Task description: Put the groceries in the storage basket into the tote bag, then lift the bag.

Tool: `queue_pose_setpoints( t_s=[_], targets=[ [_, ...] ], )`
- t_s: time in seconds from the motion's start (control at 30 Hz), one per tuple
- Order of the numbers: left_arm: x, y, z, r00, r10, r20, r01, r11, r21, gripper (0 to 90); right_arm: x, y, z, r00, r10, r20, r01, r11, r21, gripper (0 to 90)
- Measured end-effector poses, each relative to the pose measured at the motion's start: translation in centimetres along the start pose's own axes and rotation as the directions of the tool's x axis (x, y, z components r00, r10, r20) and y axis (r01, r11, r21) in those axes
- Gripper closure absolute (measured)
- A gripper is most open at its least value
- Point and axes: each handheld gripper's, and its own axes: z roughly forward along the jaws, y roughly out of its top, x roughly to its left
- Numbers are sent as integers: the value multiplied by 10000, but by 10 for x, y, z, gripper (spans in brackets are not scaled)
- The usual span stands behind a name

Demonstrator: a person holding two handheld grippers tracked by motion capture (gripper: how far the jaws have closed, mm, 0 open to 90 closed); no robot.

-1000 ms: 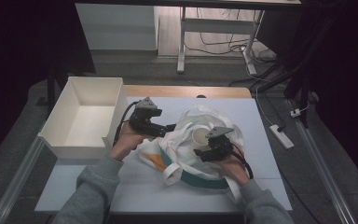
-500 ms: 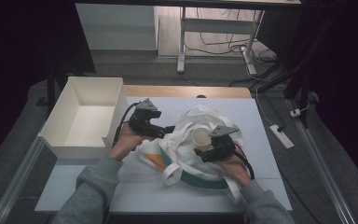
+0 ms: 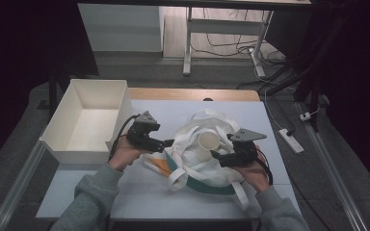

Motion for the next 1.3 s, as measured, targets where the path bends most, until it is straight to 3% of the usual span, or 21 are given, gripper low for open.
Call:
queue_pose_setpoints(
  t_s=[0.23, 0.33, 0.43, 0.9, 1.17, 1.3],
  targets=[
    [-5, -1, 0, 9999, 51, -152, -49, 9999, 126, 167, -12, -5, -16, 9999, 136, 41, -134, 9987, -487, 169],
    [-4, -3, -1, 9999, -87, -126, 89, 9999, 146, 176, -16, -7, -22, 9983, 180, 548, -151, 9985, -518, 173],
    [-3, -5, -2, 9996, -235, -124, 237, 9996, 161, 181, -21, -9, -26, 9976, 311, 620, -275, 9980, -569, 178],
    [-2, -10, 2, 9986, -380, -369, 400, 9977, 539, 198, -27, -14, -32, 9948, 316, 965, -282, 9989, -370, 182],
    [1, -13, 10, 9950, -536, -844, 616, 9936, 952, 261, -27, -16, -30, 9948, 263, 982, -243, 9995, -210, 182],
    [2, -15, 16, 9942, -623, -875, 718, 9912, 1108, 311, -27, -17, -29, 9947, 275, 991, -258, 9995, -176, 182]
  ],
)
